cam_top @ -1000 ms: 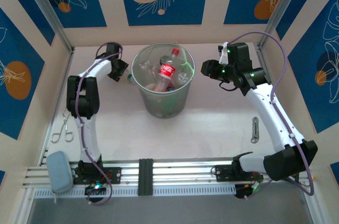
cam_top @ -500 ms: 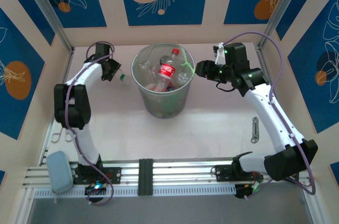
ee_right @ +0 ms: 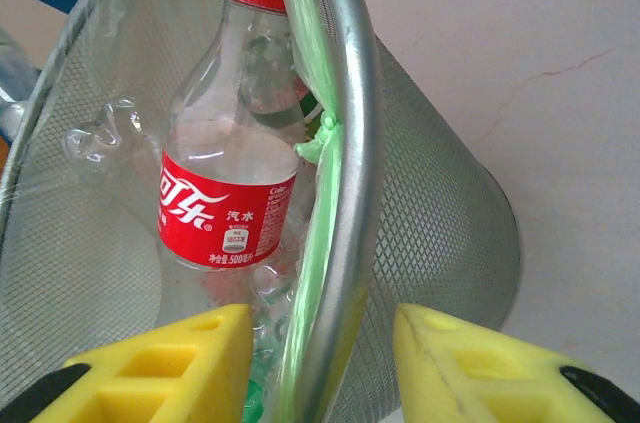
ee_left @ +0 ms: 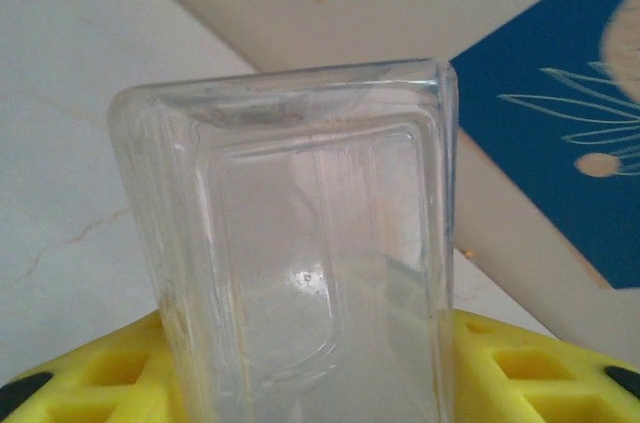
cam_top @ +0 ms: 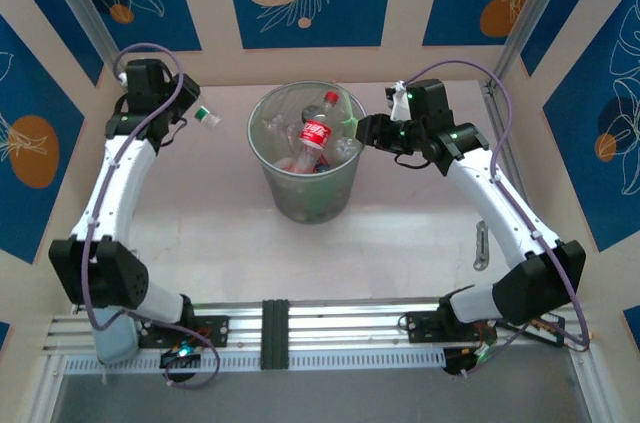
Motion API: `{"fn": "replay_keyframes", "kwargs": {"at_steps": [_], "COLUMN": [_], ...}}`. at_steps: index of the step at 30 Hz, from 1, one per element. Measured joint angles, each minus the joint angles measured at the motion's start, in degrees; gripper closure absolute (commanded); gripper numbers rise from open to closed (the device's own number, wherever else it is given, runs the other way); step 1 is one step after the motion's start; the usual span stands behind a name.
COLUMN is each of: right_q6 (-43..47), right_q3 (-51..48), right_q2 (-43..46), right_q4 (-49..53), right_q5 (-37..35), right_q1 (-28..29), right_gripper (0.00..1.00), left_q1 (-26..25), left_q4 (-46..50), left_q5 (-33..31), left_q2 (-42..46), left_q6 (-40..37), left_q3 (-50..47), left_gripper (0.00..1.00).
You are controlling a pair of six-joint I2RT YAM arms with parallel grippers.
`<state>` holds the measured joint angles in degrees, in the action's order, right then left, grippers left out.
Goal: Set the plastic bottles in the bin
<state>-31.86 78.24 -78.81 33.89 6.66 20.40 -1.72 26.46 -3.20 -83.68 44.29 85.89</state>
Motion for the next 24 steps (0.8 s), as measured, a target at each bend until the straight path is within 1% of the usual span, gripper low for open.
{"fn": "replay_keyframes", "kwargs": {"at_steps": [3, 6, 9, 11, 13, 15, 18, 21, 24], "right_q6": [0.0, 0.0, 0.0, 0.0, 0.02, 0.0, 0.02, 0.0, 0.02], "right_q3": [0.02, 0.07, 0.09, 0.09, 0.09, 0.11, 0.15, 0.17, 0.17], "right_q2": [-0.28, -0.55, -0.66, -0.66, -0.68, -0.72, -0.83, -0.87, -0.87], "right_q4": [0.0, -0.04, -0.11, -0.11, -0.11, -0.09, -0.09, -0.09, -0.09], "right_q5": [0.0, 0.0, 0.0, 0.0, -0.02, -0.15, -0.2, -0.22, -0.31], "right_q1": [0.02, 0.2, 0.31, 0.44, 0.57, 0.66, 0.72, 0.76, 0.92], "right_gripper": [0.61, 0.62, 0.63, 0.63, 0.63, 0.63, 0.63, 0.63, 0.63], "left_q1": [-0.22, -1.4, -4.17, -6.27, -7.87, -9.84, -13.33, -17.31, -19.58], "left_q4": [1.84, 3.23, 4.74, 5.7, 7.58, 9.94, 14.47, 20.96, 26.32], "left_q5": [2.27, 4.59, 7.54, 10.58, 13.88, 16.74, 18.62, 20.44, 22.84], "left_q2": [2.32, 3.89, 4.39, 3.82, 2.25, -0.2, -4.24, -9.81, -15.17], "left_q6": [-3.65, -7.26, -11.85, -15.39, -18.97, -22.77, -28.46, -33.4, -36.68], "left_q3": [4.2, 9.27, 14.91, 18.86, 23.63, 28.61, 34.58, 41.57, 46.8], "left_gripper": [0.67, 0.74, 0.78, 0.83, 0.88, 0.9, 0.94, 1.0, 1.0]}}
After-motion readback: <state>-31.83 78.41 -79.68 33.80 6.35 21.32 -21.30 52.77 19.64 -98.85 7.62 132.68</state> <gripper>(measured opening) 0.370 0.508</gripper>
